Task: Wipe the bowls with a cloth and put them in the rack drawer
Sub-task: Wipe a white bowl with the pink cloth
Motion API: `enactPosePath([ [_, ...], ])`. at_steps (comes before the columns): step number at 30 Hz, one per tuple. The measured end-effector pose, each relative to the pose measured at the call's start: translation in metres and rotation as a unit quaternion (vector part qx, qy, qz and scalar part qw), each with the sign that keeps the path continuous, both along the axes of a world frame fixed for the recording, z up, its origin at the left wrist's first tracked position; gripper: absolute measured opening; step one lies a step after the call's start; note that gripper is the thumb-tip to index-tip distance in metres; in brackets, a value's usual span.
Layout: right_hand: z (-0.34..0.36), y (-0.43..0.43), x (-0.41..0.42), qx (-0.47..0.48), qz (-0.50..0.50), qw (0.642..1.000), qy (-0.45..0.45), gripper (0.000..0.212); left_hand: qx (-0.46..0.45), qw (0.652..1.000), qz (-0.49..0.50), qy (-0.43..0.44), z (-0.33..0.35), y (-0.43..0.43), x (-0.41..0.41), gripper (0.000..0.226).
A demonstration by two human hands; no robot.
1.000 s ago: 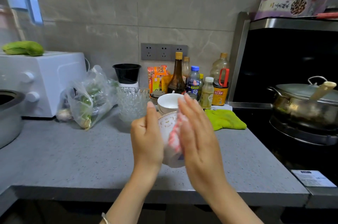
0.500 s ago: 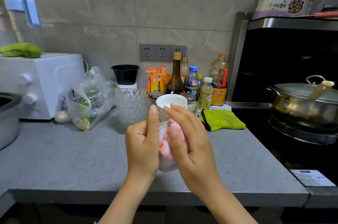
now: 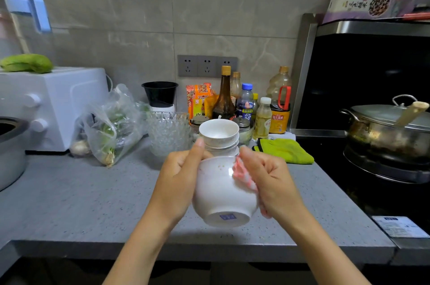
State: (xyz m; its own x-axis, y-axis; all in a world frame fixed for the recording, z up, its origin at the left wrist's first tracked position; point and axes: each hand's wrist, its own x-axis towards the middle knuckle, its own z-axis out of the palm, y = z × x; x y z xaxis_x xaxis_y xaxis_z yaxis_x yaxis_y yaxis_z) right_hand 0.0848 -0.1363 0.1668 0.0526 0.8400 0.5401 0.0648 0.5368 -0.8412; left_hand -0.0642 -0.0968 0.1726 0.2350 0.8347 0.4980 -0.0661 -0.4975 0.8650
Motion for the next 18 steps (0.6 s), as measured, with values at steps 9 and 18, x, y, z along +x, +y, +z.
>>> enactPosePath([
  [9, -0.015, 0.000, -0.007, 0.046, -0.086, 0.995, -0.015, 0.038, 0.021, 0.994, 0.101, -0.041, -0.011, -0.002, 0.016, 0.074],
  [18, -0.030, -0.002, -0.036, 0.184, -0.302, 0.891, -0.286, 0.047, 0.006, 0.982, 0.136, -0.128, -0.016, -0.004, 0.030, 0.059],
])
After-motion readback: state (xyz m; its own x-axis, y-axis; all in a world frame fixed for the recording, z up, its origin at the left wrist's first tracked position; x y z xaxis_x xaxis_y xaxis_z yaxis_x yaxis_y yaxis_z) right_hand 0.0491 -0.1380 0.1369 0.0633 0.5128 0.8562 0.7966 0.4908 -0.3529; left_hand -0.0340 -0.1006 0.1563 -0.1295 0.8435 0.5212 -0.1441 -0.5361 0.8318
